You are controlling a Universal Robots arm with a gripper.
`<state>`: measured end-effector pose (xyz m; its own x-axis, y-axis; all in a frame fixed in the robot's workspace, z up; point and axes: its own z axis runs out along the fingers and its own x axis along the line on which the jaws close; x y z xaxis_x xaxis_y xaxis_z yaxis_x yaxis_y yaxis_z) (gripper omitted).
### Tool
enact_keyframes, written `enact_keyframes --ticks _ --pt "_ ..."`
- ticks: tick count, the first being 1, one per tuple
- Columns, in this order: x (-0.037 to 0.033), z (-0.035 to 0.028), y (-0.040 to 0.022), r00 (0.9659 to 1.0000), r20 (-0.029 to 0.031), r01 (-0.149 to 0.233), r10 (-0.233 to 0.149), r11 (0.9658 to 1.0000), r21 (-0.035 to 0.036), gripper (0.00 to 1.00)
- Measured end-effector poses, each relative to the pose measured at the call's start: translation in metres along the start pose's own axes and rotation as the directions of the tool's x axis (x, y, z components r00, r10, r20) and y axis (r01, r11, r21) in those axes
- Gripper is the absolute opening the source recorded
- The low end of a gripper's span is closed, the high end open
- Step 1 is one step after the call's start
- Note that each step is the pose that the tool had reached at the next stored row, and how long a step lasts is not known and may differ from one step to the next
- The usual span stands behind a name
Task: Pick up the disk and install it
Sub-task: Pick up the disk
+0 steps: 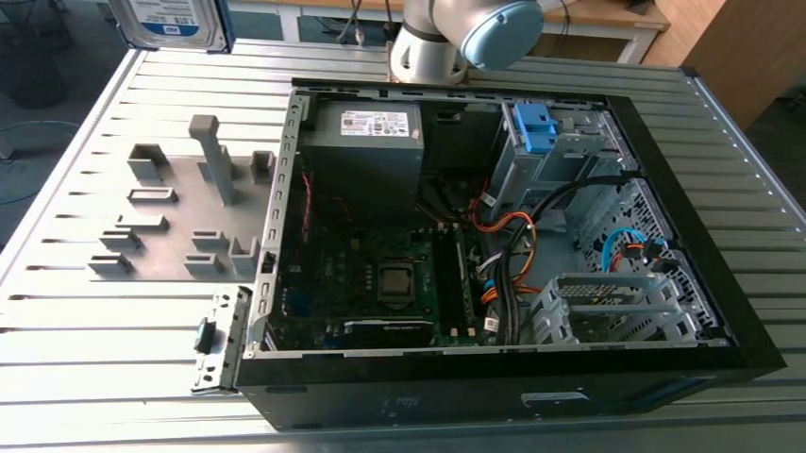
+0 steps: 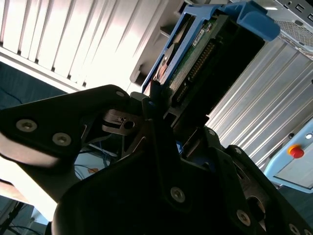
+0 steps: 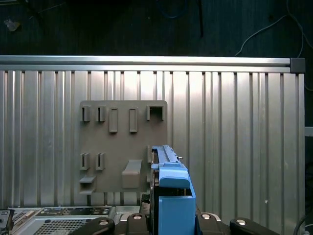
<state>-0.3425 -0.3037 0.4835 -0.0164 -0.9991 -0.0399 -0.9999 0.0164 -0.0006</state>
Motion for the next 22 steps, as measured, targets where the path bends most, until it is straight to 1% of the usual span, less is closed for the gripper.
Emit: enact_keyframes --ticks 10,11,22 --pt "-0.0001 0.0 -0.0101 1.0 0.0 0.0 0.0 1.0 -0.0001 0.36" --pt "-0.0002 0.0 -0.0159 1.0 0.0 0.0 0.0 1.0 0.0 0.36" --pt "-0.0004 0.0 -0.0277 1.0 -0.0001 0.0 0.0 1.0 0.0 0.36"
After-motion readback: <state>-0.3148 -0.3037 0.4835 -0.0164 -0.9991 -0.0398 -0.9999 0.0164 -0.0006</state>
